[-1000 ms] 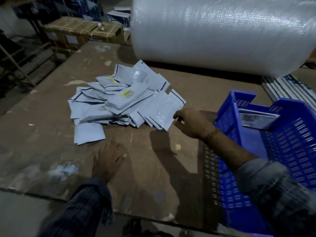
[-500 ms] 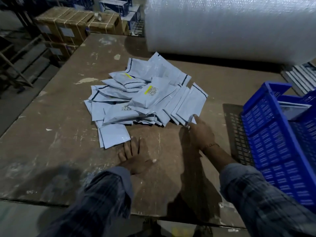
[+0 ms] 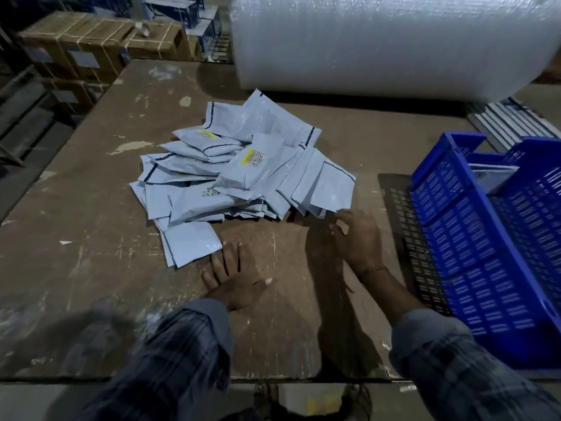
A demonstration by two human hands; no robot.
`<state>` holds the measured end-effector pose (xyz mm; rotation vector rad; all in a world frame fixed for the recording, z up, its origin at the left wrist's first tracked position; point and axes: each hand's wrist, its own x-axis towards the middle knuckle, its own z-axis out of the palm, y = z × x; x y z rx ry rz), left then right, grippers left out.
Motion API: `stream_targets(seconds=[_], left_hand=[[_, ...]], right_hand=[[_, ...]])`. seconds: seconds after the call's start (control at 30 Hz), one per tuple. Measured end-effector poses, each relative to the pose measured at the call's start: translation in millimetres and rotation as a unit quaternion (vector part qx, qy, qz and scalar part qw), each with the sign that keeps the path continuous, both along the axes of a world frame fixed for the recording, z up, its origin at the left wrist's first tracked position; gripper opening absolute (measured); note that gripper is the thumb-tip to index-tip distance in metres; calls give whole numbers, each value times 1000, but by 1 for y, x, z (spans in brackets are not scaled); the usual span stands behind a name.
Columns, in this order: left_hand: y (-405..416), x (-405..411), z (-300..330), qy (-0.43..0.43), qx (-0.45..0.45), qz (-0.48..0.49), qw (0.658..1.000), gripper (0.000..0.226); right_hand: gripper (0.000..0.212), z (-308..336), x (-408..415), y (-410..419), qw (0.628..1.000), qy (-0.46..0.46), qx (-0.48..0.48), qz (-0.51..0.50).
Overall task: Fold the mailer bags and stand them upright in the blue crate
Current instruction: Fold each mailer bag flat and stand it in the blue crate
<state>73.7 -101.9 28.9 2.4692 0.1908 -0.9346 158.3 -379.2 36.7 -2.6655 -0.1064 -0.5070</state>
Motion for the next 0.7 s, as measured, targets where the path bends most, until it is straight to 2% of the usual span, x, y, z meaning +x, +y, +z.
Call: stream_targets(seconds=[0.03, 0.1, 0.23, 0.33, 0.4, 0.47, 0.53, 0.63, 0.7], left_hand=[[1, -1, -6, -9, -8, 1, 1000, 105], [2, 2, -19, -41, -1, 5, 999, 107], [3, 1, -50, -110, 50, 31, 992, 111], [1, -9, -64, -228, 58, 93, 968, 89], [-3, -15, -64, -280, 4, 182, 942, 72], [-12, -20, -54, -301, -59, 265, 914, 61], [-26, -26, -37, -330, -103, 307, 887, 52], [-47, -37, -13, -376, -78, 308, 870, 53], [-56, -42, -8, -404, -81, 259, 874, 55]], right_hand=[[16, 6, -7, 2, 1000, -24, 5, -17], [11, 20, -21, 5, 996, -26, 74, -37], [15, 44, -45, 7, 956, 71, 285, -6], [13, 63, -61, 5, 917, 113, 383, 20], [13, 76, -72, -1, 872, 135, 467, 54], [20, 85, -82, -9, 796, 176, 576, 67], [21, 83, -87, -21, 719, 202, 663, 41], [11, 62, -89, -41, 648, 221, 728, -41], [33, 38, -91, -49, 616, 225, 746, -112]])
